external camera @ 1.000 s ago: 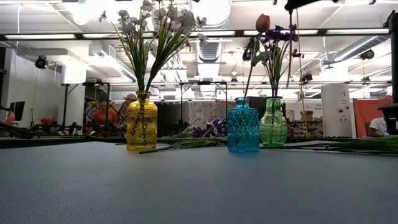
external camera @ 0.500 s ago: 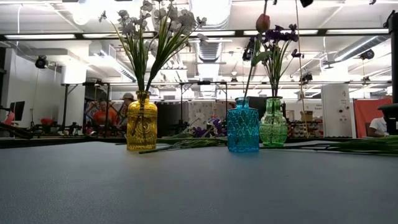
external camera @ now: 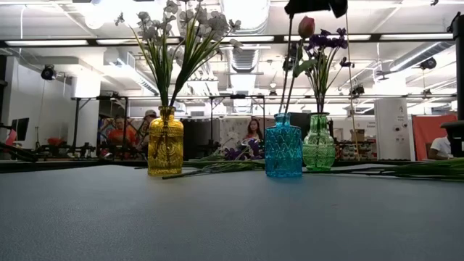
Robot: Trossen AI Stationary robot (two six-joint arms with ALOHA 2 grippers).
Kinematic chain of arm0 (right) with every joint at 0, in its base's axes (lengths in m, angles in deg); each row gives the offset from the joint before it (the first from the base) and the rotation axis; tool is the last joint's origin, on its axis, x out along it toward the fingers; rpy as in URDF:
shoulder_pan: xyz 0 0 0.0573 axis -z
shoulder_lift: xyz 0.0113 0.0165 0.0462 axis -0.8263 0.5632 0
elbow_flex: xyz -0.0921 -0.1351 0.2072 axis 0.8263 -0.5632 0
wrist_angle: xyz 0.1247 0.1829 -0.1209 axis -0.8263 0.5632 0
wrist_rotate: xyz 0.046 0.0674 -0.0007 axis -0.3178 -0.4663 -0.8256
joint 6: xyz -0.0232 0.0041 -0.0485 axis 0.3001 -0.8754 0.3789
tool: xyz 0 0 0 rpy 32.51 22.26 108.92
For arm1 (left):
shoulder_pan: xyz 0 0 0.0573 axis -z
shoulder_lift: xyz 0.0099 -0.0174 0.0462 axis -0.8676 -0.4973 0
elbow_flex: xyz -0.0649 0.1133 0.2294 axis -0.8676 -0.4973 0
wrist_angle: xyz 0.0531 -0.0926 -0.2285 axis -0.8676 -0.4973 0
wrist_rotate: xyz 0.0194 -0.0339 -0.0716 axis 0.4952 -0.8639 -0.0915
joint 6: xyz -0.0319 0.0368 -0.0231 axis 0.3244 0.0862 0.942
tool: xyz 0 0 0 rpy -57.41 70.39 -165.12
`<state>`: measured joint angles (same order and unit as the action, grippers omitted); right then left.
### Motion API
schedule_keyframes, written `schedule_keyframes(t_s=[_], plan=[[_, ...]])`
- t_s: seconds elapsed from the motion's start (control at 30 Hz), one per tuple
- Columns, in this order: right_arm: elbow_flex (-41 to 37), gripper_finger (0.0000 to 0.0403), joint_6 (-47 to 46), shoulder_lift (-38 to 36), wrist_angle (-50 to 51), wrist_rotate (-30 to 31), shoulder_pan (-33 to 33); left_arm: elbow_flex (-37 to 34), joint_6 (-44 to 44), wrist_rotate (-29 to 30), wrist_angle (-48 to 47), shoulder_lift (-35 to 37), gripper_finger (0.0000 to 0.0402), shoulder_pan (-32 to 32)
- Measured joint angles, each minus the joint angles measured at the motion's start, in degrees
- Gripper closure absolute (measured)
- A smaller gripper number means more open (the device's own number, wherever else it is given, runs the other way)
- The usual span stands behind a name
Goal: Sort flowers into vase by color
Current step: Put the bottom pink tulip into the blue flower vase
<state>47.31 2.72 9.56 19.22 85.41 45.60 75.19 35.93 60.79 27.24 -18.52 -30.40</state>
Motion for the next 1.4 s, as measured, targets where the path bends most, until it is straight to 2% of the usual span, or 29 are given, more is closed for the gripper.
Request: schedule_keyframes(t_s=[0.43, 0.6, 0.73, 1.1, 1.2, 1.4], plan=[[0.0, 0.0382, -0.4, 5.5, -0.4, 0.0, 0.1, 0.0, 1.0, 1.1, -0.2, -0.2, 0.0306, 0.0], [0.0, 0.0339, -0.7, 6.8, -1.0, 0.3, 0.1, 0.0, 1.2, 1.1, -0.5, -0.2, 0.0306, 0.0], [0.0, 0.0301, -1.6, 7.1, -0.1, 2.9, 0.0, 0.0, 1.6, 1.2, -0.9, -0.2, 0.0306, 0.0], [0.0, 0.0219, -4.7, 5.6, 2.6, 2.9, -0.5, 0.0, 3.4, 1.3, -1.9, -0.2, 0.0306, 0.0], [0.0, 0.0204, -5.0, 4.3, 2.5, 3.0, -1.8, 0.0, 6.5, 1.3, -3.2, -0.2, 0.0306, 0.0], [0.1, 0.0181, -5.0, 1.6, 3.9, 3.0, -4.2, 0.0, 22.0, 1.3, -12.3, -0.3, 0.0306, 0.0]])
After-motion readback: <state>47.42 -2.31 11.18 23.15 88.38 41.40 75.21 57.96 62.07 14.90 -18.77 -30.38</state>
